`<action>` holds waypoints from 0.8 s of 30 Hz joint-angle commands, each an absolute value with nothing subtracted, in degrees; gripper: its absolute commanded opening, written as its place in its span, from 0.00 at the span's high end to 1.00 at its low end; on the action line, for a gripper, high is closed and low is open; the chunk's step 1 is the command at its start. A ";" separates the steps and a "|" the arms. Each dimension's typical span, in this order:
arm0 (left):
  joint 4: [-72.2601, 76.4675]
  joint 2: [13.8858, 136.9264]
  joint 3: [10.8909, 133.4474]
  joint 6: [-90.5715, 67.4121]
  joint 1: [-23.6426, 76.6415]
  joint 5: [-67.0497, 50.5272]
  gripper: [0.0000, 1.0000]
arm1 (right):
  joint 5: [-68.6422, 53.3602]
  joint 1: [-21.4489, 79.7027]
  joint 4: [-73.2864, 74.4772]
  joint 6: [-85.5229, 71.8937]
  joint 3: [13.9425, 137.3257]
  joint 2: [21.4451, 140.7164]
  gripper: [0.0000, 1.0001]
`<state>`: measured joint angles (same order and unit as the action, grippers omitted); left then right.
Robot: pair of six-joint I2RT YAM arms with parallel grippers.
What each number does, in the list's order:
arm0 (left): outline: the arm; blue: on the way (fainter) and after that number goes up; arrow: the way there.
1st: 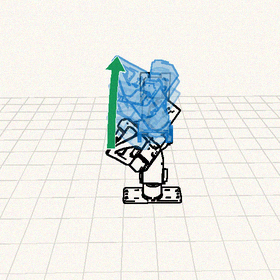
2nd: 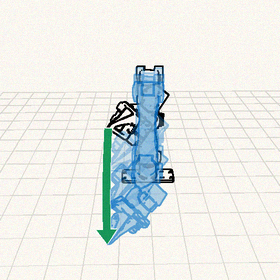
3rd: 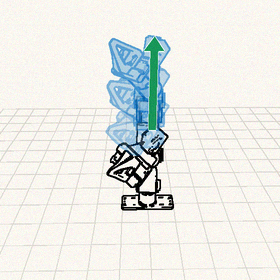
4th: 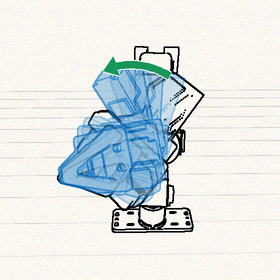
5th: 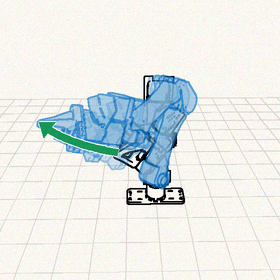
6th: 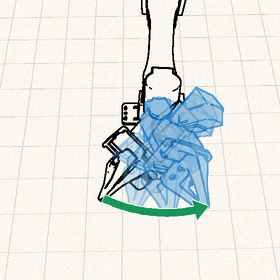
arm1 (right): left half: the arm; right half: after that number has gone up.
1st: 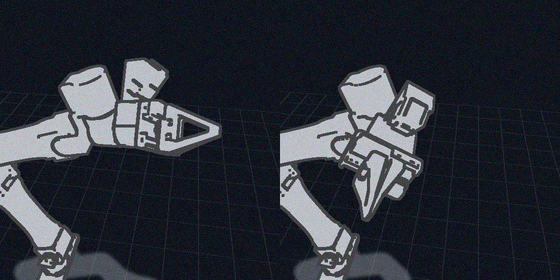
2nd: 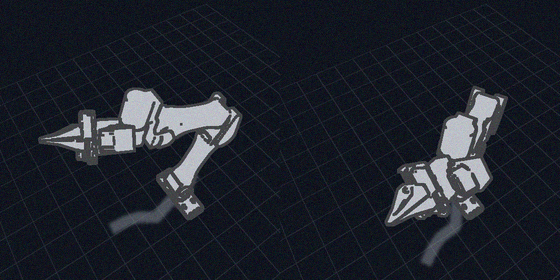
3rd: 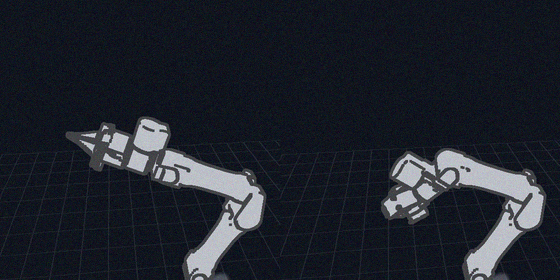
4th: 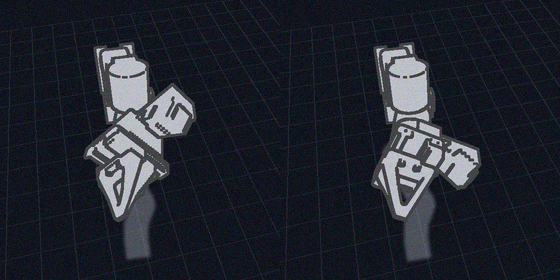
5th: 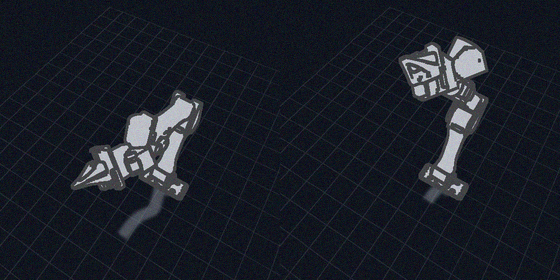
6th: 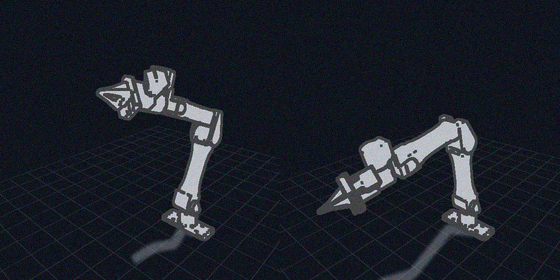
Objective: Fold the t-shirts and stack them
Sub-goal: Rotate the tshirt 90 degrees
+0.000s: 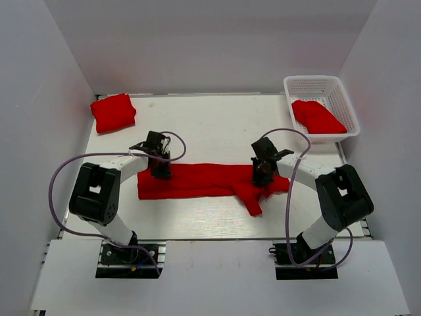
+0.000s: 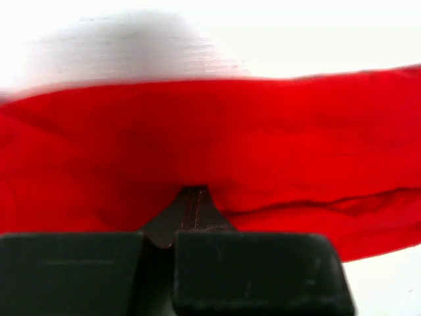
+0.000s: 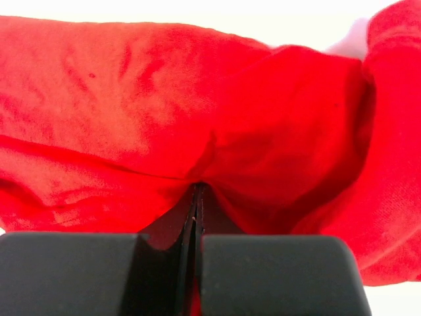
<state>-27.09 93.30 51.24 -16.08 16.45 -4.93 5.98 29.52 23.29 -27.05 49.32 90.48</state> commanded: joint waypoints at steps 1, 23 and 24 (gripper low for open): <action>-28.37 96.67 50.62 -20.91 18.28 0.52 1.00 | 4.75 29.36 18.72 -26.46 49.12 95.79 1.00; -40.96 89.21 48.96 -16.79 30.48 -25.91 1.00 | 2.28 23.47 29.97 -10.90 113.26 137.27 1.00; -39.65 89.21 49.65 -16.79 33.37 -26.97 1.00 | 1.85 23.99 29.19 -10.81 114.25 137.81 1.00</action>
